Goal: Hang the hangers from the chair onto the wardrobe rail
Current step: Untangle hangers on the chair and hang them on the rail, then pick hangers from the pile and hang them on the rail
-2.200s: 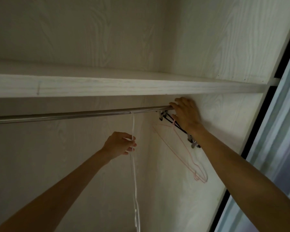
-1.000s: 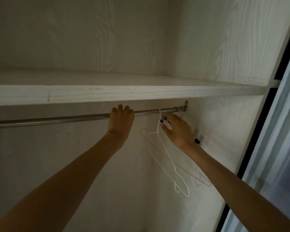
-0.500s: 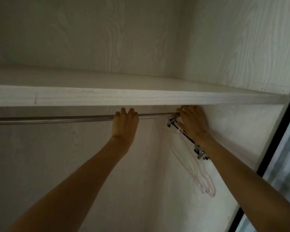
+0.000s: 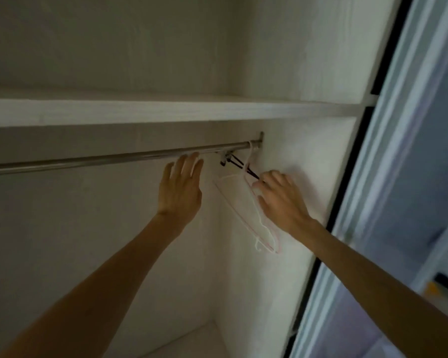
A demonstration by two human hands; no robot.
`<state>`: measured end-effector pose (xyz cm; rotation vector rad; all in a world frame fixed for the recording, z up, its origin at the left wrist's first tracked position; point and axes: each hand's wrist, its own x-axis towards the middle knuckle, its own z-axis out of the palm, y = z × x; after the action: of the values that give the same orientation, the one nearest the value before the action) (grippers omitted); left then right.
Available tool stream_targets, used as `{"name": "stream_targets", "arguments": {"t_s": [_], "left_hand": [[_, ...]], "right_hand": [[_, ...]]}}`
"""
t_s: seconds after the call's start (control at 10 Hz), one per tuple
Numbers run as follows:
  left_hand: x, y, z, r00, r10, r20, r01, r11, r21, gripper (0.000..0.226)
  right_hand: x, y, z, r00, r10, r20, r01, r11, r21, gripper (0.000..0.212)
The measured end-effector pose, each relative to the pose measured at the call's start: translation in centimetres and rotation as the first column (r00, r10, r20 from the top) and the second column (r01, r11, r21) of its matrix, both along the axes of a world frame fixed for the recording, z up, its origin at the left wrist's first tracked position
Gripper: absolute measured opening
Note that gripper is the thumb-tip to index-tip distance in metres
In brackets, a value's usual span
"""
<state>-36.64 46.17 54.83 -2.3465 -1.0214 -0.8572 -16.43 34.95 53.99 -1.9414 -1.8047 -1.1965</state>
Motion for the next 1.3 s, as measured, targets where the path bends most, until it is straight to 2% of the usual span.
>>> {"name": "stream_targets", "arguments": {"t_s": [0.1,0.2,0.3,0.4,0.5,0.6,0.7,0.8,0.9,1.0,1.1,1.2,1.3], "left_hand": [[0.8,-3.6,-3.9,0.991,-0.122,0.054,0.129,0.982,-0.139,0.042],[1.3,-8.9,-8.2,0.978,-0.205,-0.039,0.175,0.905,-0.387,0.033],[1.8,-13.5,-12.1,0.946,-0.317,-0.071,0.224,0.795,-0.564,0.031],[2.8,-18.7,-16.1,0.903,-0.422,-0.085,0.247,0.670,-0.700,0.028],[4.3,-22.9,-19.9,0.868,-0.489,-0.080,0.244,0.563,-0.790,0.026],[6.8,-27.3,-23.5,0.827,-0.559,-0.066,0.222,0.431,-0.875,0.025],[9.5,-30.8,-27.1,0.792,-0.603,-0.093,0.141,0.328,-0.934,0.026],[12.5,-32.9,-30.6,0.767,-0.626,-0.143,0.015,0.239,-0.971,0.026],[15.5,-34.5,-34.0,0.773,-0.611,-0.172,-0.102,0.148,-0.984,0.033],[19.8,-36.2,-37.4,0.818,-0.552,-0.162,-0.174,0.032,-0.984,0.039],[23.5,-37.3,-40.4,0.856,-0.498,-0.138,-0.193,-0.060,-0.979,0.033],[26.8,-38.6,-43.4,0.888,-0.446,-0.114,-0.184,-0.115,-0.976,0.033],[30.9,-39.1,-48.2,0.869,-0.494,-0.030,-0.118,-0.147,-0.982,0.030]], "right_hand": [[-2.0,-5.5,-3.8,1.000,0.018,0.018,-0.015,0.992,-0.124,0.024],[-3.5,-12.0,-8.9,0.994,-0.078,-0.080,0.053,0.962,-0.269,0.021],[-4.2,-18.7,-13.7,0.945,-0.231,-0.232,0.120,0.904,-0.410,0.018],[-4.7,-26.6,-17.5,0.824,-0.440,-0.358,0.188,0.807,-0.559,0.013],[-4.5,-33.8,-20.9,0.668,-0.634,-0.389,0.288,0.703,-0.651,0.025],[-3.6,-40.9,-24.1,0.464,-0.777,-0.427,0.360,0.605,-0.710,0.031],[-1.9,-46.7,-27.7,0.285,-0.871,-0.400,0.371,0.485,-0.792,0.033],[0.2,-51.0,-31.0,0.126,-0.913,-0.389,0.361,0.407,-0.839,0.032],[3.1,-54.1,-34.1,0.025,-0.929,-0.370,0.316,0.358,-0.878,0.032],[7.3,-56.6,-37.0,-0.050,-0.927,-0.372,0.284,0.344,-0.895,0.031],[10.9,-58.0,-39.3,-0.108,-0.911,-0.398,0.278,0.357,-0.892,0.032],[14.9,-58.8,-42.4,-0.160,-0.864,-0.477,0.296,0.419,-0.858,0.033],[18.4,-58.9,-45.8,-0.268,-0.777,-0.569,0.360,0.466,-0.808,0.035]]}}
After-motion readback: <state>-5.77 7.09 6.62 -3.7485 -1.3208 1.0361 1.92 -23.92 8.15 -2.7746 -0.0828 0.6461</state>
